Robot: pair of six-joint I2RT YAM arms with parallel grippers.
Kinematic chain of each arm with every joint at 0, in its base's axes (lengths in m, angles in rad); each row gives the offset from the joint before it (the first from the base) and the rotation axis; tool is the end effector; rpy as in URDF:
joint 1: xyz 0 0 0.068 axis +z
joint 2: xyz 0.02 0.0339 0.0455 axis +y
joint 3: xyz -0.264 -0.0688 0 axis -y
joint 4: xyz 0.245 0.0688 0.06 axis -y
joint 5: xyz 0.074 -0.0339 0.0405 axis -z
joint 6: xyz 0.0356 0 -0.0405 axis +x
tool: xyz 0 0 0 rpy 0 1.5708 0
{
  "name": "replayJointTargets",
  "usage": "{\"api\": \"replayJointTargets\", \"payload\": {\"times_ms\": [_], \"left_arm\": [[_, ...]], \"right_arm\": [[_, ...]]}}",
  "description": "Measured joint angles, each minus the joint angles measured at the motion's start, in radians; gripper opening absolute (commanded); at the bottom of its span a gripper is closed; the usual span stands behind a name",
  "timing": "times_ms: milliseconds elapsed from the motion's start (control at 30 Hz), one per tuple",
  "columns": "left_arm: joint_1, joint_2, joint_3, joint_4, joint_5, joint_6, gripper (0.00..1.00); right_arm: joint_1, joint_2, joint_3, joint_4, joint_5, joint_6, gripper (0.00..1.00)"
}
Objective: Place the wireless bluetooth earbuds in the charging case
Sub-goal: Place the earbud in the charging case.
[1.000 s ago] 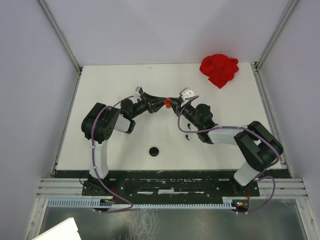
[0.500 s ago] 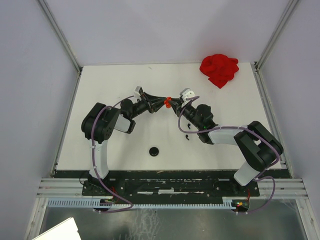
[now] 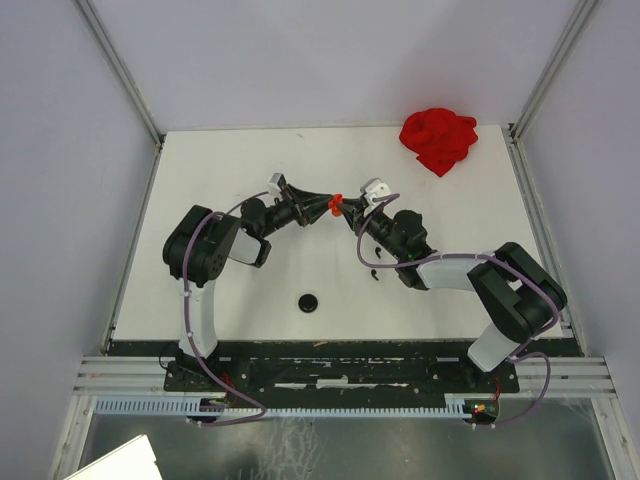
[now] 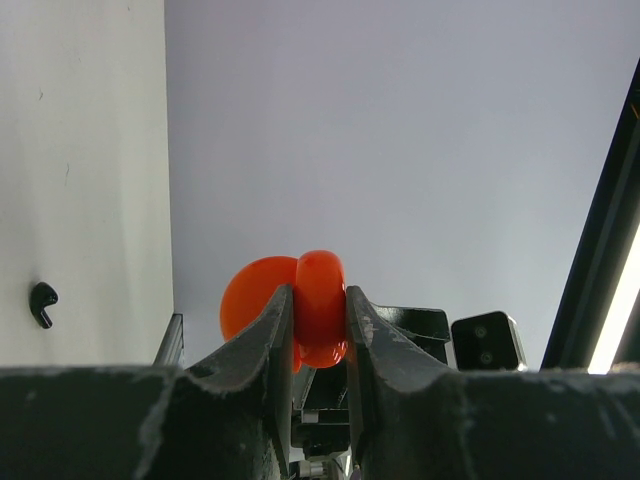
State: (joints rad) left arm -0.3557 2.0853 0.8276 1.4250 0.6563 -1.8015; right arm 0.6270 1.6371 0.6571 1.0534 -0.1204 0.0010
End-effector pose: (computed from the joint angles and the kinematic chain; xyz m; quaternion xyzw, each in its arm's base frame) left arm 0.3517 -0.1538 0.1457 -0.2197 0.6211 -0.7355 0.1583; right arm 0.2670 0.1987 0.2149 -0.2511 0.6329 0.2648 0.6828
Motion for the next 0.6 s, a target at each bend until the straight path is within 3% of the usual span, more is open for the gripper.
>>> {"api": "replayJointTargets", "payload": {"times_ms": [133, 400, 600], "left_arm": [[0.0, 0.0, 0.0, 0.0, 0.0, 0.0, 0.03], [0.0, 0.0, 0.0, 0.001, 0.0, 0.0, 0.03], [0.0, 0.0, 0.0, 0.003, -0.001, 0.0, 0.03]], "right_arm": [[-0.001, 0.0, 0.0, 0.0, 0.001, 0.018, 0.28], [-0.001, -0.011, 0.0, -0.023, -0.001, 0.074, 0.43], [-0.001, -0.069, 0.0, -0.023, 0.005, 0.094, 0.46]]}}
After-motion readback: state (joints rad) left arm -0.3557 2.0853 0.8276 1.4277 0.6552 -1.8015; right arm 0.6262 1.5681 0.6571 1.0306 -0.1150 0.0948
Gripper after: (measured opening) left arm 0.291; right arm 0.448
